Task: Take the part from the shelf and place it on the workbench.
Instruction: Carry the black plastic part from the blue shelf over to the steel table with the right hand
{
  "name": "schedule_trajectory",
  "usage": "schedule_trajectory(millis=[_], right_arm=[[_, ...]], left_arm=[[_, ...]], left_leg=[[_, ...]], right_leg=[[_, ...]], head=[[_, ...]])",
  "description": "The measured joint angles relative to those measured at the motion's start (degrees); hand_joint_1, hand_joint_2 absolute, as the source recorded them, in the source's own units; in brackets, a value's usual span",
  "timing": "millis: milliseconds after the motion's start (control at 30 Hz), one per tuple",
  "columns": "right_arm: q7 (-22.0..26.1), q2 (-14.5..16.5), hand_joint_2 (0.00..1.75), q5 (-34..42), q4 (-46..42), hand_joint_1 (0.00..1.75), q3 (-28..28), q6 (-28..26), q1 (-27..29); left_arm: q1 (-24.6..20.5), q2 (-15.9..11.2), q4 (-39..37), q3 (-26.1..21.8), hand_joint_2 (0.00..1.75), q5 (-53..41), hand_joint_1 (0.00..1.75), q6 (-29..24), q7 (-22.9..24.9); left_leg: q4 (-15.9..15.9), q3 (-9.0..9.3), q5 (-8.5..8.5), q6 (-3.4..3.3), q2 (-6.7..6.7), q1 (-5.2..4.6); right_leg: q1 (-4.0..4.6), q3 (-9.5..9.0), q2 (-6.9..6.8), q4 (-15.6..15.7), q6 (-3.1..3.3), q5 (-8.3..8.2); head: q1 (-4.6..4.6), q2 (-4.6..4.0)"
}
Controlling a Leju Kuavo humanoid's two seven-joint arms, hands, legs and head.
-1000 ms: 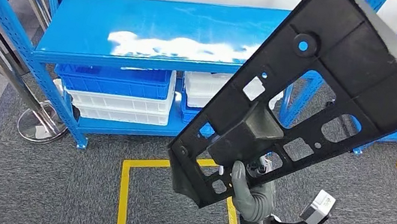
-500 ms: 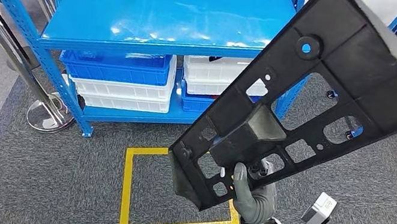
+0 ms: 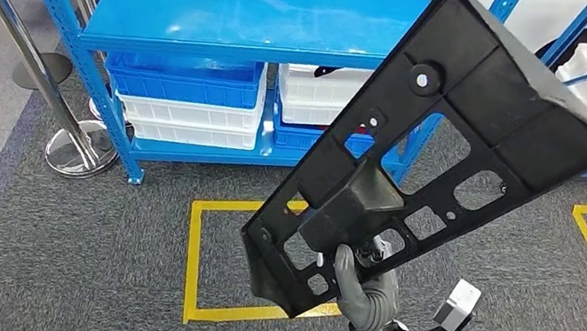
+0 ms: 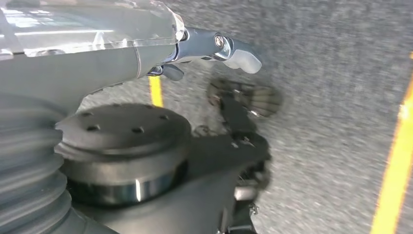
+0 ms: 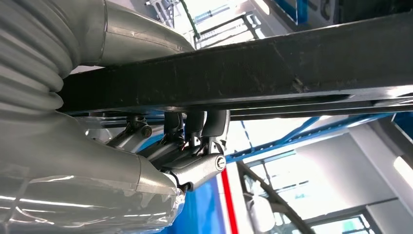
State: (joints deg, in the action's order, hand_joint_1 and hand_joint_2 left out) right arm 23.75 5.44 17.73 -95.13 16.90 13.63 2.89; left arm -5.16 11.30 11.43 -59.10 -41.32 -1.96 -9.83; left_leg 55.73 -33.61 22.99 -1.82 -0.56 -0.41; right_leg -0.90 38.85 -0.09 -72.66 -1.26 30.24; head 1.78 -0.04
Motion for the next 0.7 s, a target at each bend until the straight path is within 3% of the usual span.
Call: schedule_trajectory(millis=[33, 100, 167, 233, 267, 333, 400, 433, 467, 500, 567, 633, 700], right_arm=[[0.2, 0.0, 1.75, 0.0, 0.1, 1.75, 0.0, 0.0, 0.0], [0.4, 0.0, 1.75, 0.0, 0.3, 1.75, 0.0, 0.2, -0.3], [0.4, 0.1, 1.75, 0.1, 0.4, 1.75, 0.0, 0.4, -0.8], [0.5, 0.3, 1.75, 0.2, 0.6, 1.75, 0.0, 0.6, -1.0], [0.5, 0.4, 1.75, 0.2, 0.7, 1.75, 0.0, 0.7, -1.0], [0.5, 0.6, 1.75, 0.2, 0.7, 1.75, 0.0, 0.8, -1.2], [0.5, 0.8, 1.75, 0.2, 0.7, 1.75, 0.0, 0.8, -1.3], [0.5, 0.8, 1.75, 0.2, 0.8, 1.75, 0.0, 0.8, -1.3], [0.5, 0.8, 1.75, 0.2, 0.8, 1.75, 0.0, 0.9, -1.3], [0.5, 0.8, 1.75, 0.2, 0.8, 1.75, 0.0, 0.9, -1.3], [0.5, 0.8, 1.75, 0.2, 0.9, 1.75, 0.0, 0.9, -1.4], [0.8, 0.8, 1.75, 0.3, 0.9, 1.75, 0.0, 0.9, -1.4], [1.2, 0.8, 1.75, 0.3, 0.9, 1.75, -0.1, 1.1, -1.4]], left_arm=[[0.0, -0.1, 0.0, 0.0, 1.75, -0.1, 0.00, -0.1, 0.1], [0.0, -0.3, 0.0, -0.1, 1.75, -0.2, 0.00, 0.0, -0.4], [0.0, -0.5, 0.0, -0.1, 1.75, -0.3, 0.00, 0.2, -1.1], [0.0, -0.8, 0.0, -0.1, 1.75, -0.5, 0.00, 0.8, -2.0], [0.0, -1.0, 0.0, -0.1, 1.75, -0.6, 0.00, 1.1, -2.5], [0.0, -1.3, 0.0, -0.1, 1.75, -0.7, 0.00, 1.6, -3.2], [0.0, -1.5, 0.0, -0.1, 1.75, -0.7, 0.00, 1.7, -3.5], [0.0, -1.5, 0.0, -0.1, 1.75, -0.7, 0.00, 1.6, -3.6], [0.0, -1.6, 0.0, -0.1, 1.75, -0.7, 0.00, 1.6, -3.6], [0.0, -1.6, 0.0, -0.1, 1.75, -0.7, 0.00, 1.5, -3.6], [-0.1, -1.7, 0.0, -0.1, 1.75, -0.7, 0.00, 1.4, -3.5], [-0.2, -1.8, 0.0, -0.1, 1.75, -0.8, 0.00, 1.4, -3.5], [-0.2, -1.8, 0.0, -0.1, 1.75, -0.8, 0.00, 1.3, -3.4]], left_leg=[[0.3, -0.90, -0.50, 0.15, 0.02, 0.00], [1.0, -2.30, -1.33, 0.61, 0.09, -0.12], [1.3, -2.89, -2.18, 1.23, 0.08, -0.13], [1.3, -3.14, -2.81, 1.92, 0.13, 0.01], [2.0, -3.57, -2.03, 2.26, 0.20, 0.08], [6.4, -5.21, 2.57, 2.88, 0.34, 0.38], [13.8, -7.08, 7.78, 3.42, 0.35, 0.67], [16.5, -7.31, 8.75, 3.61, 0.34, 0.79], [17.5, -6.69, 8.48, 3.74, 0.34, 0.90], [16.5, -5.02, 7.27, 3.79, 0.34, 0.99], [9.3, 0.76, 5.09, 3.61, 0.37, 1.05], [2.2, 5.46, 5.27, 3.05, 0.52, 0.80], [-0.1, 6.27, 5.55, 2.35, 0.64, 0.45]], right_leg=[[0.02, -2.70, 0.00, 2.9, 0.19, -1.25], [0.29, -8.64, 0.01, 10.8, 0.80, -1.18], [0.70, -11.15, 0.04, 15.0, 1.43, -0.17], [0.66, -10.59, -0.06, 15.5, 2.20, -1.00], [0.55, -10.15, -0.17, 15.6, 2.68, -1.58], [0.32, -8.91, -0.38, 15.7, 3.40, -2.89], [0.34, -7.34, -0.41, 15.6, 3.61, -4.13], [0.36, -6.51, -0.44, 15.6, 3.55, -4.73], [0.36, -5.65, -0.47, 15.4, 3.45, -5.31], [0.35, -4.82, -0.48, 15.3, 3.31, -5.86], [0.32, -3.43, -0.47, 15.0, 2.93, -6.80], [0.34, -2.65, -0.51, 14.8, 2.30, -7.70], [0.28, -2.35, -0.57, 14.9, 1.52, -8.65]], head=[[0.00, 0.00], [0.07, 0.00], [0.01, 0.00], [-0.22, 0.00], [-0.24, 0.00], [-0.13, 0.00], [-0.04, 0.00], [-0.04, 0.00], [-0.03, 0.00], [-0.03, 0.00], [-0.02, 0.00], [-0.07, 0.00], [-0.04, 0.00]])
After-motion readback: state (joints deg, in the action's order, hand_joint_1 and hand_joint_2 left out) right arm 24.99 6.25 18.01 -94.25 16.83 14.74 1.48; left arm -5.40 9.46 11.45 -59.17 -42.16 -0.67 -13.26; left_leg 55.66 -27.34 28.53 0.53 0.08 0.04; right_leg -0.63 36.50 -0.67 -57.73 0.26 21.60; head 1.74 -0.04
